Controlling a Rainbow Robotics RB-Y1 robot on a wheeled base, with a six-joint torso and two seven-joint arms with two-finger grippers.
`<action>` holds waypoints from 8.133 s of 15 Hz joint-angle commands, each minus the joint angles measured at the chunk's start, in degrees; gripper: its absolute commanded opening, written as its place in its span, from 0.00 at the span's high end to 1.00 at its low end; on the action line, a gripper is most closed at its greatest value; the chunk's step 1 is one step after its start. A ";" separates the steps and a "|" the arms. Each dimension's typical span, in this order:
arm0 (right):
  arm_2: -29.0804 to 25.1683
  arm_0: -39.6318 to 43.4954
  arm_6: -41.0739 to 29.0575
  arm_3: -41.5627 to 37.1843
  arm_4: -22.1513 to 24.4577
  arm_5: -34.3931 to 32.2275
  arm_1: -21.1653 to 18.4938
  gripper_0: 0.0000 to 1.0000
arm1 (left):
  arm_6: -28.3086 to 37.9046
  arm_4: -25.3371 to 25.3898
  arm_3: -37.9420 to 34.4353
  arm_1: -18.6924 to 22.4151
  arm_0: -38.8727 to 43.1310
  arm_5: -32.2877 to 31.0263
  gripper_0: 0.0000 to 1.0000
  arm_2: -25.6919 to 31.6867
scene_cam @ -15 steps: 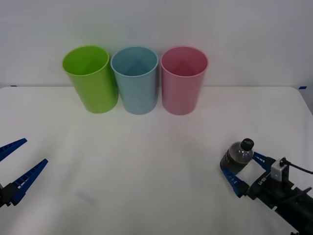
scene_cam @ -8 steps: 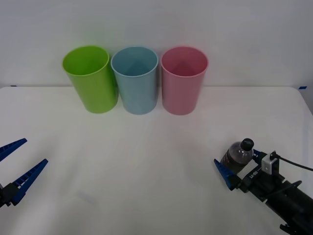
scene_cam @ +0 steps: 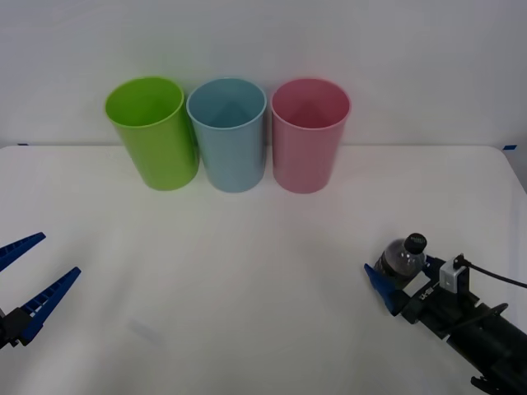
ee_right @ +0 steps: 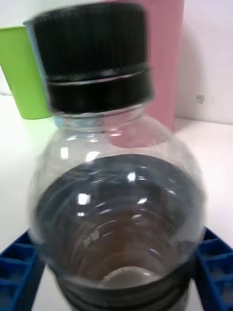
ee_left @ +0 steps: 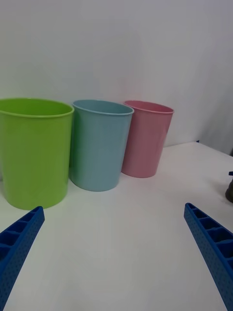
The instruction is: Grasp the object on the table and drop it into the matching bin: aluminum can to the light blue bin, PET bottle to the pink bin.
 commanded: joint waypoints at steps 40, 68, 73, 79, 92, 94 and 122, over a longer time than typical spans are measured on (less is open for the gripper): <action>6.24 -19.60 -45.17 -29.41 6.52 22.94 -11.78 1.00 | 0.00 0.00 0.00 0.00 0.00 0.00 0.00 0.00; 6.85 -50.62 -40.78 8.83 23.49 31.20 6.77 0.69 | 0.00 0.00 0.00 0.00 0.00 0.00 0.00 0.00; 6.76 -50.19 -40.52 8.83 23.40 31.11 6.33 0.00 | 0.00 0.00 0.00 0.00 0.00 0.00 0.00 0.00; 6.85 -47.46 -40.78 5.31 21.99 29.88 4.75 0.00 | 0.00 0.00 0.00 0.00 0.00 0.00 0.00 0.00; 8.17 -23.55 -40.78 -20.26 14.79 24.96 -6.24 0.00 | 0.00 0.00 0.00 0.00 0.00 0.00 0.00 0.00; 7.47 -20.04 -40.25 -22.73 13.47 22.94 -7.73 0.00 | 0.00 0.00 0.00 0.00 0.00 0.00 0.00 0.00; -20.75 17.05 -17.84 -25.19 8.19 -14.59 -4.39 0.00 | 0.00 0.00 0.00 0.00 0.00 0.00 0.00 0.00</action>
